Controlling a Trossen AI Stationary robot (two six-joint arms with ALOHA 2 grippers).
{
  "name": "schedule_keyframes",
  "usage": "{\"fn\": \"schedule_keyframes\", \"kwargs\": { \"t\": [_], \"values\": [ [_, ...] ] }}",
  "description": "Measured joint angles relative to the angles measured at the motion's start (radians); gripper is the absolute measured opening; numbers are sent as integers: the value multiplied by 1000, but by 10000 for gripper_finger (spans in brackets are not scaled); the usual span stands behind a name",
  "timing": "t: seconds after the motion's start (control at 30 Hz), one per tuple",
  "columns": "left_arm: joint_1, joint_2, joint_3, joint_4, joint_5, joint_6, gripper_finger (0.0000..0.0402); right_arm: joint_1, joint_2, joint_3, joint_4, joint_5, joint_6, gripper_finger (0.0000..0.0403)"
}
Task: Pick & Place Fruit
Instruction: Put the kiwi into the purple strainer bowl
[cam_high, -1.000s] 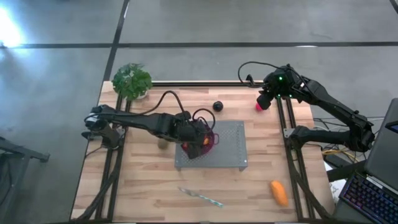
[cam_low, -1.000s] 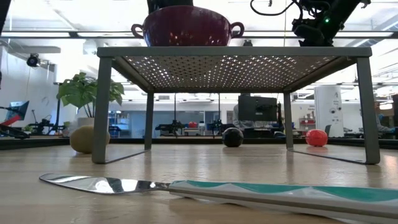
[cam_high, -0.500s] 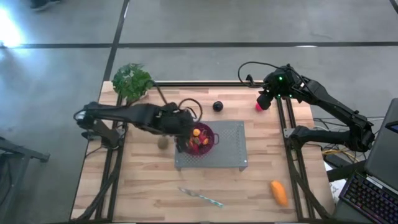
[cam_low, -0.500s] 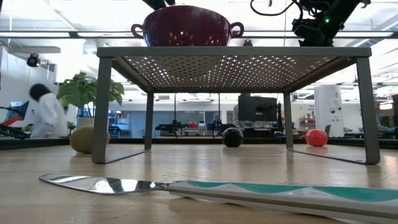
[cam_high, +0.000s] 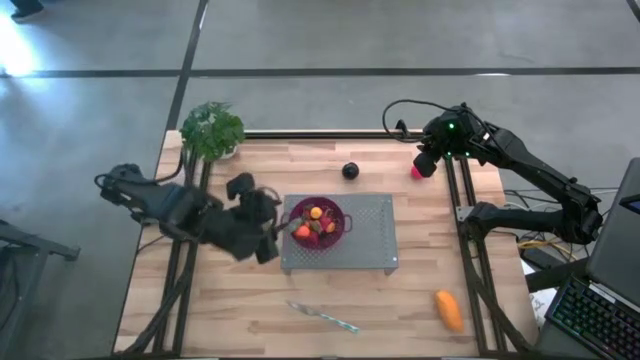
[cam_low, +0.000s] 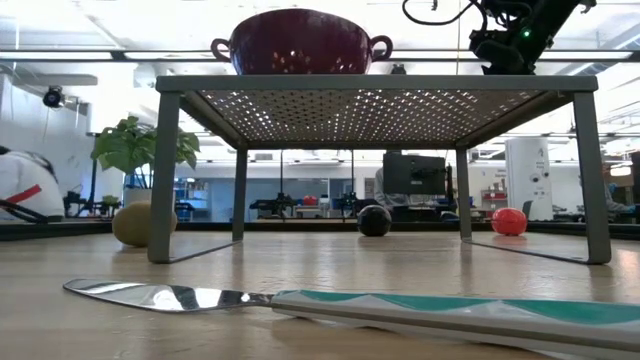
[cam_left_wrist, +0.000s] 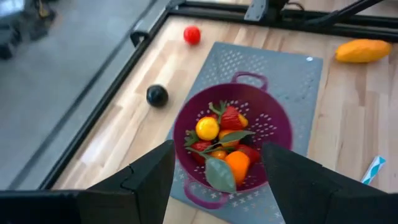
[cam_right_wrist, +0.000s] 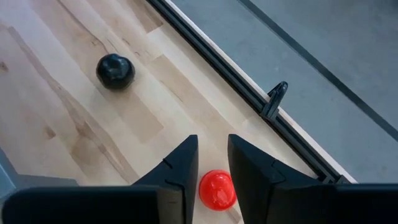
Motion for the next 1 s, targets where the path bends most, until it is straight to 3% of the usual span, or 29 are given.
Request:
{"fn": "schedule_keyframes", "kwargs": {
  "t": [0.17, 0.33, 0.47, 0.77, 1.0],
  "values": [
    [-91, -12, -50, 27, -100, -36, 245, 0, 0, 0, 0, 0, 0, 67],
    [-155, -47, -186, 154, -139, -24, 245, 0, 0, 0, 1, 0, -1, 54],
    [-184, -101, -347, 385, -114, 63, 245, 0, 0, 0, 2, 1, -5, 48],
    [-197, -322, -803, 1065, 61, 346, 245, 0, 0, 0, 6, 2, -20, 65],
    [-197, -524, -1040, 1269, 74, 392, 245, 0, 0, 0, 7, 2, -32, 88]
  ]
}}
